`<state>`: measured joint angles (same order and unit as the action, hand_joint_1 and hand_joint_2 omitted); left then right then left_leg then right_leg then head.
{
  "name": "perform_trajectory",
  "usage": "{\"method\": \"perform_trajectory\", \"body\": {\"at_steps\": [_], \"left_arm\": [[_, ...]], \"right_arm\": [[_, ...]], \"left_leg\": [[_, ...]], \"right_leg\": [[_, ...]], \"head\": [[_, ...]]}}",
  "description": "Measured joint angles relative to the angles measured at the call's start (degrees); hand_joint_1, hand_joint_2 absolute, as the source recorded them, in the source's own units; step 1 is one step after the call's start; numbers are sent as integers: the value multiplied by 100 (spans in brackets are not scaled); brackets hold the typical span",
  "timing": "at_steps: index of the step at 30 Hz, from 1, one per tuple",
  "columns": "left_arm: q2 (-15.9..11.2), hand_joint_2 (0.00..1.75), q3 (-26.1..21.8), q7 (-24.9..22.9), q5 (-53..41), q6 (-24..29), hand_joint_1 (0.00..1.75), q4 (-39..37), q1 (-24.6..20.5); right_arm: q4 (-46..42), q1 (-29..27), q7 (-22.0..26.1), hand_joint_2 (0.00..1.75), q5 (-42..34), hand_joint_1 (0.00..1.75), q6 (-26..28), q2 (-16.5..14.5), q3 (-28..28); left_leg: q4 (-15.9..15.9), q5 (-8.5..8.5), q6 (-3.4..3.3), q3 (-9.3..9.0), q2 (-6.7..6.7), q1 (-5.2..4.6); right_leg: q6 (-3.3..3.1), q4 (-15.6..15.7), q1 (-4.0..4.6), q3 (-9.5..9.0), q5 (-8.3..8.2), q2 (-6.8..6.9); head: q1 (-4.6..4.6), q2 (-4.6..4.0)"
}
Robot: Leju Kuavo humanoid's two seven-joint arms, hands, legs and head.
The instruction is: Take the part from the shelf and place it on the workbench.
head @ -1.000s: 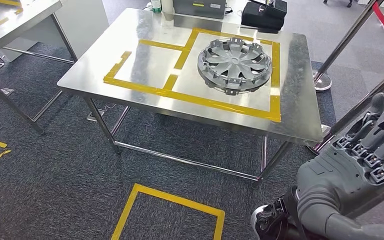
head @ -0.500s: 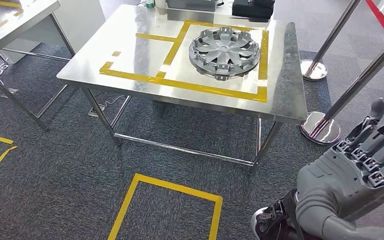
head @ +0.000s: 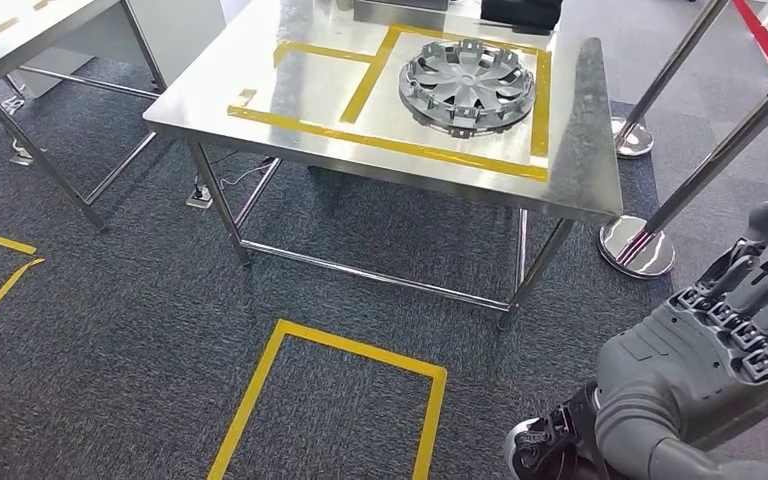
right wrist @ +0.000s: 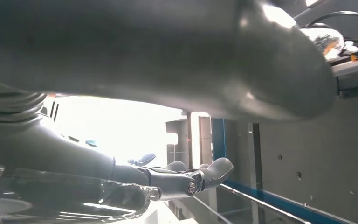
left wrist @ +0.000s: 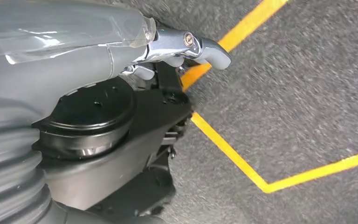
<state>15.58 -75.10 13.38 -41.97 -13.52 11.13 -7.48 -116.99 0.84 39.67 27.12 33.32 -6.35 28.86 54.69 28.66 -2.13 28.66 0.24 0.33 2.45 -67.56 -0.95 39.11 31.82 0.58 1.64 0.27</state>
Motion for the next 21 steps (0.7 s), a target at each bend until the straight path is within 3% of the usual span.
{"method": "perform_trajectory", "body": {"at_steps": [1,2,3,4,5,7,9,11,12,14,16,17,18,19,21], "left_arm": [[-1,175,0,2,2,7,0,0,0],[-1,175,0,2,4,14,0,0,1],[-2,175,0,2,8,21,0,0,1],[-3,131,0,3,10,30,0,0,1],[-1,87,0,5,12,44,0,0,0],[14,0,0,36,14,80,0,-1,-1],[25,0,1,122,16,88,0,-1,-4],[23,0,2,229,21,32,0,0,-4],[21,0,3,273,20,0,0,0,-4],[7,0,9,324,9,-29,0,0,-3],[-9,0,15,341,3,-28,0,0,3],[-17,0,15,344,3,-28,0,0,8],[-24,0,15,347,4,-27,0,0,12],[-30,0,15,348,4,-26,0,0,15],[-36,0,16,348,5,-22,0,0,16]], "right_arm": [[1,-6,0,0,0,0,-9,1,-3],[1,-12,0,0,0,0,-20,1,-7],[2,-18,-1,0,0,0,-33,0,-8],[2,-22,-1,0,0,0,-51,-1,-9],[2,-22,-2,0,-1,0,-73,-2,-10],[2,-20,-3,0,-2,0,-119,-10,-11],[2,-20,-1,0,-1,0,-144,-26,-17],[2,-21,2,0,0,0,-149,-40,-24],[2,-21,2,0,1,0,-149,-46,-27],[7,-24,2,0,1,0,-145,-59,-32],[19,-32,2,0,-8,0,-142,-62,-34],[28,-40,2,0,-21,0,-141,-62,-34],[39,-48,2,0,-41,0,-141,-62,-34],[48,-55,2,0,-67,0,-141,-62,-34],[56,-58,2,0,-106,0,-142,-63,-35]], "left_leg": [[7,-62,-15,83,8,-20],[15,-120,-21,165,15,-38],[27,-170,-22,239,17,-54],[42,-214,-20,307,15,-68],[62,-248,-19,361,12,-78],[103,-302,4,448,7,-93],[121,-361,61,501,15,-88],[130,-408,130,534,25,-75],[184,-350,167,566,16,-73],[600,26,236,727,-10,-54],[1327,485,295,965,-19,-18],[1609,577,316,1033,-18,2],[1707,546,333,1012,-17,21],[1588,425,347,882,-15,40],[1048,171,373,505,-10,71]], "right_leg": [[5,-402,1,89,194,-9],[-2,-666,3,107,271,-14],[-23,-709,6,16,229,-17],[-59,-501,13,-198,95,-18],[-111,-112,27,-499,-58,-22],[-224,775,72,-1091,-183,-29],[-276,1205,114,-1316,-135,-32],[-293,1277,110,-1290,-176,-28],[-312,1299,94,-1264,-216,-20],[-349,1326,52,-1194,-312,-4],[-361,1319,51,-1105,-384,8],[-353,1311,49,-1059,-417,16],[-340,1296,44,-1014,-443,24],[-325,1271,33,-972,-462,30],[-298,1213,11,-917,-476,33]], "head": [[3,0],[3,0],[5,-1],[5,-1],[4,-1],[9,-1],[8,-1],[4,-1],[9,-1],[26,-1],[39,-1],[37,-1],[38,-1],[38,-1],[39,-1]]}}
